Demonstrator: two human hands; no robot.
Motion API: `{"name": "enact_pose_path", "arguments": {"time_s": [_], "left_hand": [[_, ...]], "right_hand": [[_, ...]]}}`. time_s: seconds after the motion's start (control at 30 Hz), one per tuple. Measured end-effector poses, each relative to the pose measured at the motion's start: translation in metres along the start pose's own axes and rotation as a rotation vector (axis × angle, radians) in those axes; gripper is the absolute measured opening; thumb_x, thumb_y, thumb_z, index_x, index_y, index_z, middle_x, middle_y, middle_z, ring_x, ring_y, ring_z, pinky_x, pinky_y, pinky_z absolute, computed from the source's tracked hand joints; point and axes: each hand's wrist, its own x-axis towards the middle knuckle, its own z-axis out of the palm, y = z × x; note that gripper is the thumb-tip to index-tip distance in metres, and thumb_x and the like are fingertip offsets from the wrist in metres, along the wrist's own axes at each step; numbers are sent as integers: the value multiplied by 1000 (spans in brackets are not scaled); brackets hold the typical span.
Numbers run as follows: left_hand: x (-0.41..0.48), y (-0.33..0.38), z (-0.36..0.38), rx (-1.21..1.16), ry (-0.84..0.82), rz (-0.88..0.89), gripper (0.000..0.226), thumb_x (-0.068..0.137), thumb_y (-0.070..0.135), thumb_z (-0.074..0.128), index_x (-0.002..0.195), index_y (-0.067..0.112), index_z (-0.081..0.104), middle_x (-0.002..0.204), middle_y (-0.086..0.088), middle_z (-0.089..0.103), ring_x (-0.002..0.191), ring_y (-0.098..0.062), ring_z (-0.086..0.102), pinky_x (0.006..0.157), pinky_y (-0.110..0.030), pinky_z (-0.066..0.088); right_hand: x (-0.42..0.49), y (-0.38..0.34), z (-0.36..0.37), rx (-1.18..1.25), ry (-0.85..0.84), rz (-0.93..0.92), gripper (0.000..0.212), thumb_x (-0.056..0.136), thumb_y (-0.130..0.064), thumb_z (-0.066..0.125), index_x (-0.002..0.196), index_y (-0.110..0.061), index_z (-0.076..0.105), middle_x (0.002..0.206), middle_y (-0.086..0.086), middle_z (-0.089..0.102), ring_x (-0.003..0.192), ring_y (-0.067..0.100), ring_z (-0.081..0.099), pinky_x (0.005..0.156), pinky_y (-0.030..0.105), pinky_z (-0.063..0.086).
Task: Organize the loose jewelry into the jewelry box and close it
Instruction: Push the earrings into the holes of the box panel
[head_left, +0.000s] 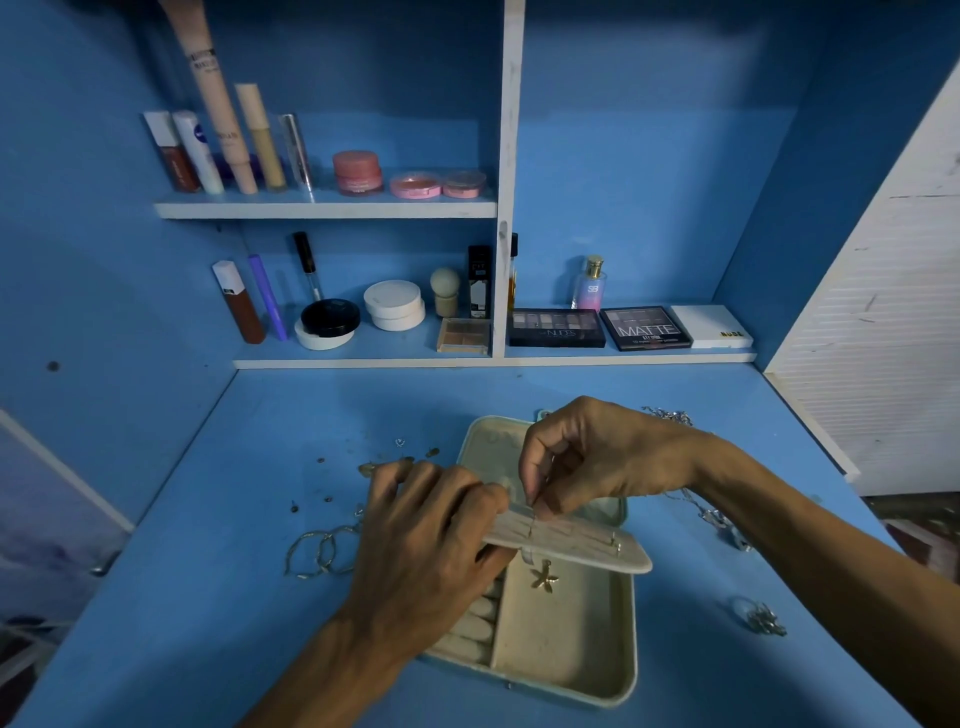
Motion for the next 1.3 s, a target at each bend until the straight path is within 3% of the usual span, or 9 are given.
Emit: {"name": "enact_pose_path", "arguments": {"time_s": [0.1,0.3,0.47,0.6,0.7,0.9,1.13,1.3], "left_hand": [[-1,0,0,0,5,0,14,94,34,56,95,21,51,79,0,64,74,-20,61,75,-37,39],[-1,0,1,6,-7,-8,23,86,36,64,96,22,50,80,0,64,74,-20,61,74,-37,40],[-1,-1,1,1,-10,2,24,85,39,63,96,21,51,81,0,65,75,-19,61,77,-35,37],[-1,0,1,-2,-14,1,23,84,37,63,96,21,51,81,1,65,76,-19,61,76,-36,38],[-1,-1,1,-5,-18,-6,22,84,35,63,96,21,51,81,0,65,75,-20,61,75,-38,39],[-2,-1,2,-5,-27,-13,23,85,35,66,96,22,51,81,0,64,74,-22,61,72,-42,43],[-1,-1,0,-8,-29,-20,23,83,34,65,95,21,50,81,0,63,74,-23,61,72,-41,41],[-1,0,0,-17,-26,-22,23,84,36,64,96,22,51,82,0,64,75,-22,61,72,-41,42]], "right_hand": [[0,-1,0,-8,4,4,17,79,2,79,89,-10,74,85,2,74,78,14,67,76,31,56],[-5,-1,0,-29,4,23,19,83,0,78,101,-6,77,94,5,77,87,16,72,80,26,55],[-6,-9,0,-225,14,92,19,84,-10,78,99,-21,80,91,-8,77,89,10,72,84,32,58],[-11,-18,-2,-394,-23,174,22,86,-12,73,98,-29,80,88,-17,76,85,-3,68,78,19,54],[-13,-20,-3,-450,-43,204,22,89,-10,68,98,-27,78,86,-13,76,82,-2,68,79,20,55],[-13,-14,-3,-279,34,179,17,89,-3,66,94,-17,74,85,-2,77,82,7,73,90,33,57],[-12,3,7,63,134,41,14,87,-4,74,101,-5,77,95,6,77,90,14,70,87,27,55],[-14,6,9,52,104,26,13,86,-1,75,99,-4,77,91,5,77,84,11,69,81,22,52]]}}
